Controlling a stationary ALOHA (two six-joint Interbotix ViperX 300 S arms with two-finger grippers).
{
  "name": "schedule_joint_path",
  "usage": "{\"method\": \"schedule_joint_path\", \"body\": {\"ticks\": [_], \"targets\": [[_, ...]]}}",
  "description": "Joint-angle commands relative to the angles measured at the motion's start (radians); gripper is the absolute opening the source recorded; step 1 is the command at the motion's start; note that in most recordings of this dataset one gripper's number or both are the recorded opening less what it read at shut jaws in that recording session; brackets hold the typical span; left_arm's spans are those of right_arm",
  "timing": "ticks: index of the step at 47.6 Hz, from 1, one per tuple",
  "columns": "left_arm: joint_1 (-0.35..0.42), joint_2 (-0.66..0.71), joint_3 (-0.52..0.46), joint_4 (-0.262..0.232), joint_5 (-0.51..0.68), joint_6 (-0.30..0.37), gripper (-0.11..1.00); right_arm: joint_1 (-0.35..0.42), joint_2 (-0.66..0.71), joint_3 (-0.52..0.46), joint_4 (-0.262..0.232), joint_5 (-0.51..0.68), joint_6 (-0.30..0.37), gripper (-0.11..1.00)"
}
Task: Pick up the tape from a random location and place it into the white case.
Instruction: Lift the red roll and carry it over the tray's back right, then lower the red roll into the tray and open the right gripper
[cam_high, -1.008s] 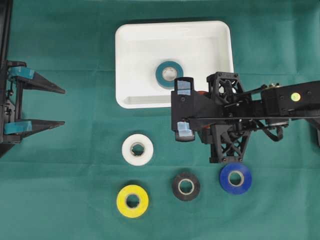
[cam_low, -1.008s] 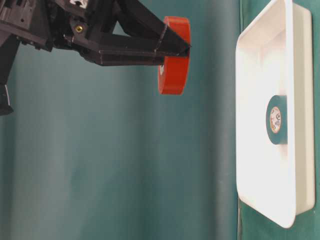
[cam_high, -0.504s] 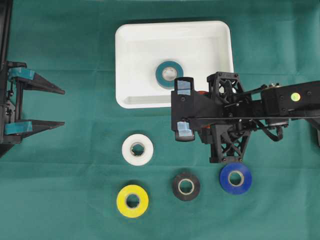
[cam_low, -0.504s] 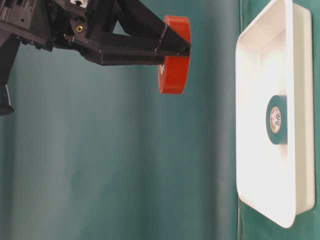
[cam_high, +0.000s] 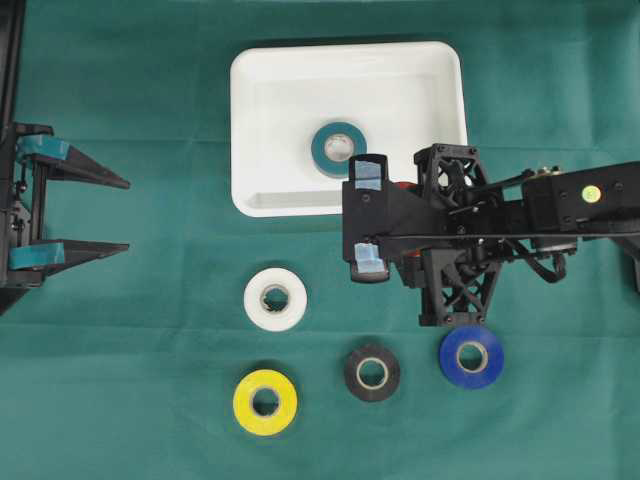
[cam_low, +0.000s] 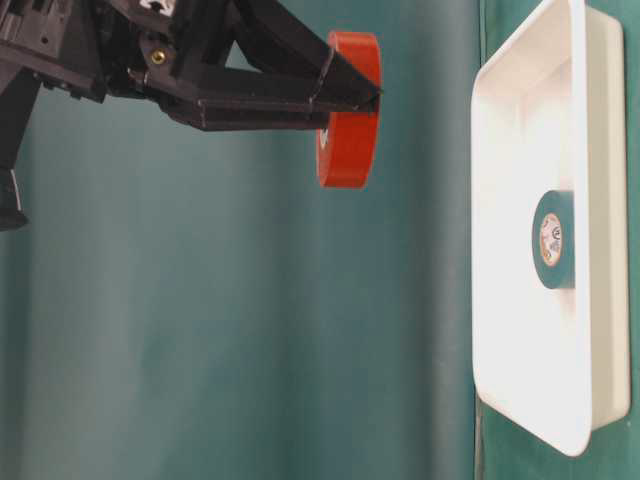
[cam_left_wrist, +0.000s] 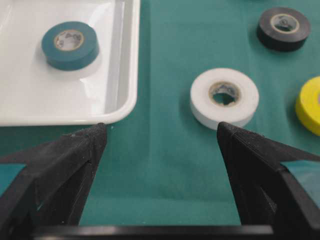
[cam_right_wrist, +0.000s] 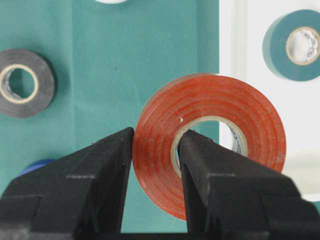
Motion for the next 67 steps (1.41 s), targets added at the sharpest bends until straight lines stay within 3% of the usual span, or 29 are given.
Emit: {"method": "schedule_joint_path", "body": {"ticks": [1,15,39,54,67], "targets": [[0.003,0.009,-0.011,-0.002,-0.011,-0.002,0.9,0.0,-0.028,-0.02,-0.011,-0.003,0.003,0.31],[0.003,0.009,-0.005,0.0,-0.011,-0.002,0.9,-0.064,-0.028,-0.014,-0.063,0.0,0.0,0.31],[0.003,0.009,-0.003,-0.002,-0.012,-0.002,0.9,-0.298,-0.028,-0.014,-0.149,-0.012,-0.011,0.31],[0.003,0.009,-0.003,-0.002,-0.012,-0.002,0.9,-0.416,-0.02,-0.014,-0.156,-0.049,-0.018,0.31],[0.003,0.008,-0.002,-0.002,-0.012,-0.002,0.9,-0.439,-0.02,-0.006,-0.156,-0.049,-0.026,0.31]]}}
